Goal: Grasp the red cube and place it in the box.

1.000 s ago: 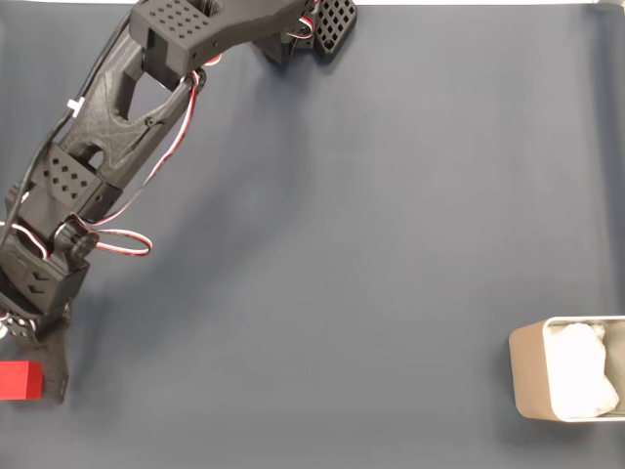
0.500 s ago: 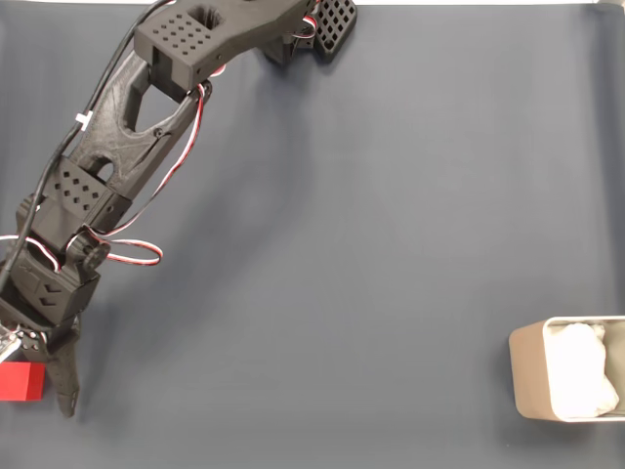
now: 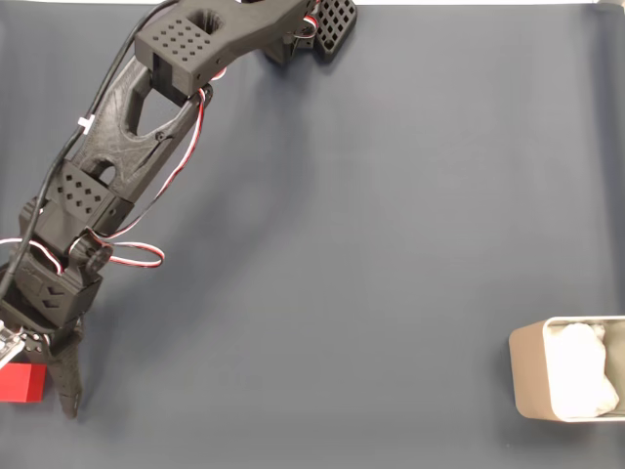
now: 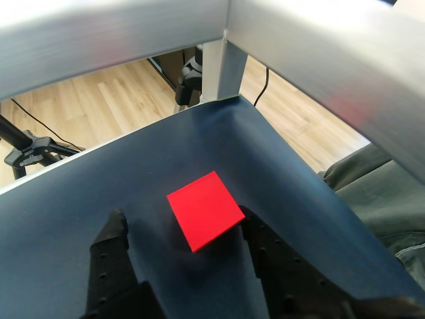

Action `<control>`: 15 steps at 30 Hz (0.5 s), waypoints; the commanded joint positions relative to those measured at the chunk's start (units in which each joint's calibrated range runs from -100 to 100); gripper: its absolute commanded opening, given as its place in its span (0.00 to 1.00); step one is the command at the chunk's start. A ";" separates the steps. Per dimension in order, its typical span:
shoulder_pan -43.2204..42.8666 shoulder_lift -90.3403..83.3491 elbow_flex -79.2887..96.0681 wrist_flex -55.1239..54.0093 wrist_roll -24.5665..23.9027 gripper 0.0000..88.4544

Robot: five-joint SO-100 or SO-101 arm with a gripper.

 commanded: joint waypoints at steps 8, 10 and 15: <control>-1.59 -4.69 1.57 -0.64 -1.47 0.43; -1.88 -5.21 1.84 -0.64 -1.51 0.43; -2.30 -6.51 2.57 -0.64 -1.66 0.43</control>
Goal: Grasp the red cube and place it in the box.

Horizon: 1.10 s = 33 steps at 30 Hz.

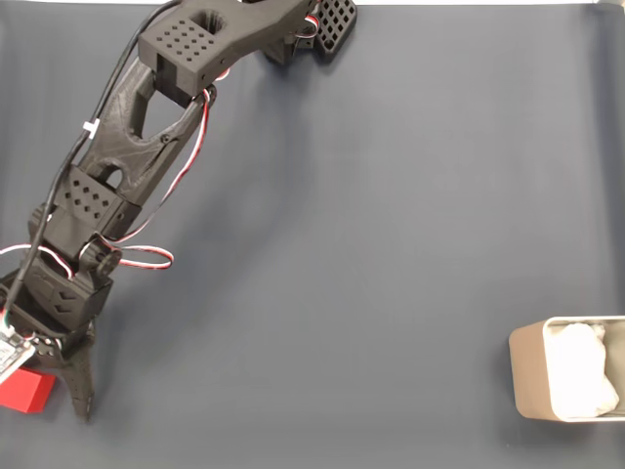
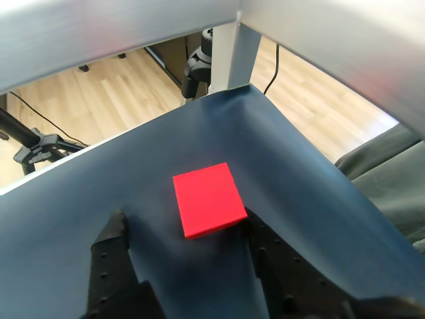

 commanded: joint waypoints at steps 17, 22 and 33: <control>-1.75 -7.29 -0.05 -2.03 -1.32 0.42; -1.75 -8.07 0.04 -2.85 -1.32 0.40; -1.47 -9.37 0.50 -2.93 -0.20 0.29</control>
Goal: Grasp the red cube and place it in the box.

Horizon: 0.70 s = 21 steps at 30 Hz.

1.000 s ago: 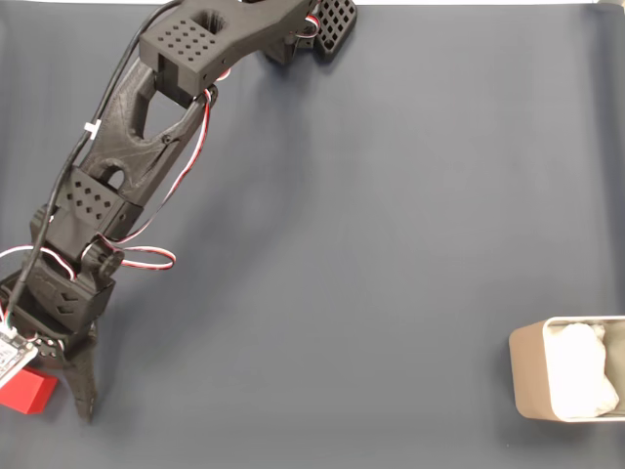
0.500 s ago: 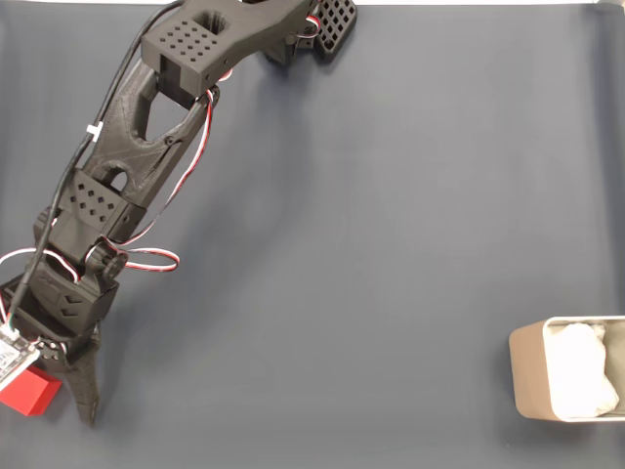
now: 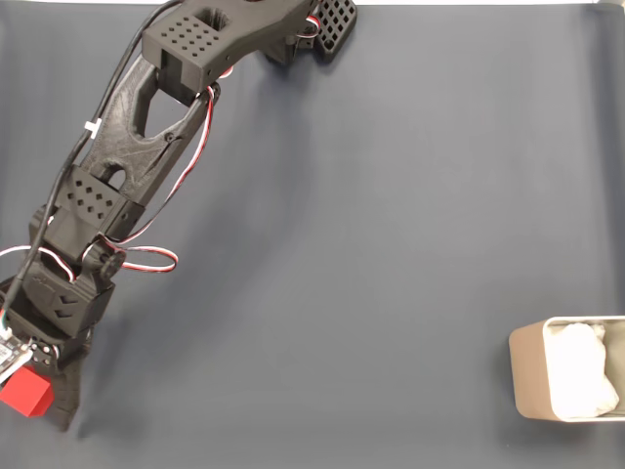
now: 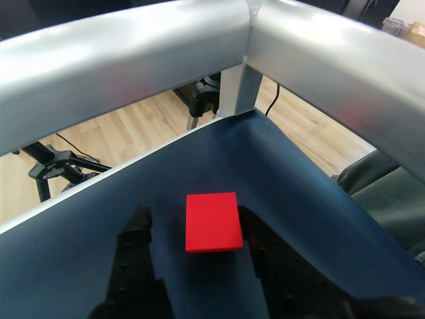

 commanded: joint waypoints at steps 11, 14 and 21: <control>-0.29 -6.33 1.05 -0.69 3.08 0.27; -0.29 -6.41 1.42 -0.61 3.17 0.28; -0.36 -6.85 1.97 -0.61 2.98 0.28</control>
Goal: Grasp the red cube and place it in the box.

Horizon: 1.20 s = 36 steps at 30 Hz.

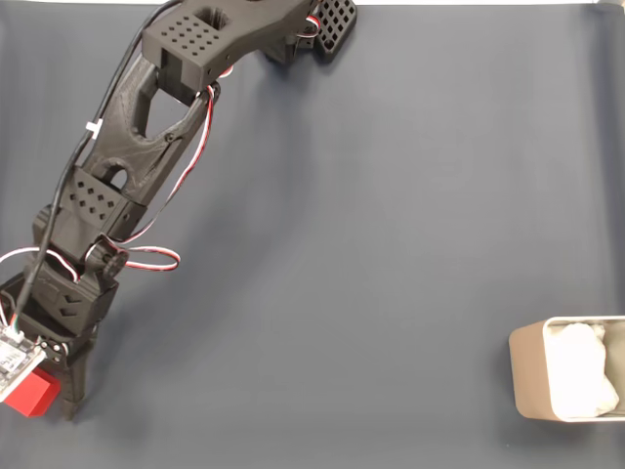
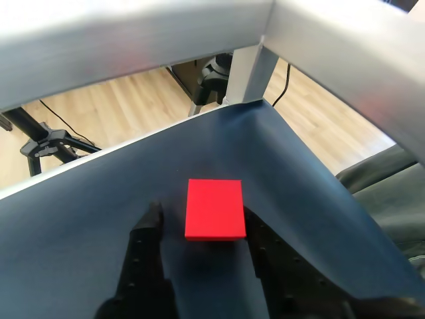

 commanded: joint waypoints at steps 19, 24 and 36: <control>-0.50 -7.89 0.35 -0.53 0.00 0.08; -0.72 -8.93 1.72 -0.53 0.00 0.07; -6.40 -31.46 24.71 0.62 -0.44 0.04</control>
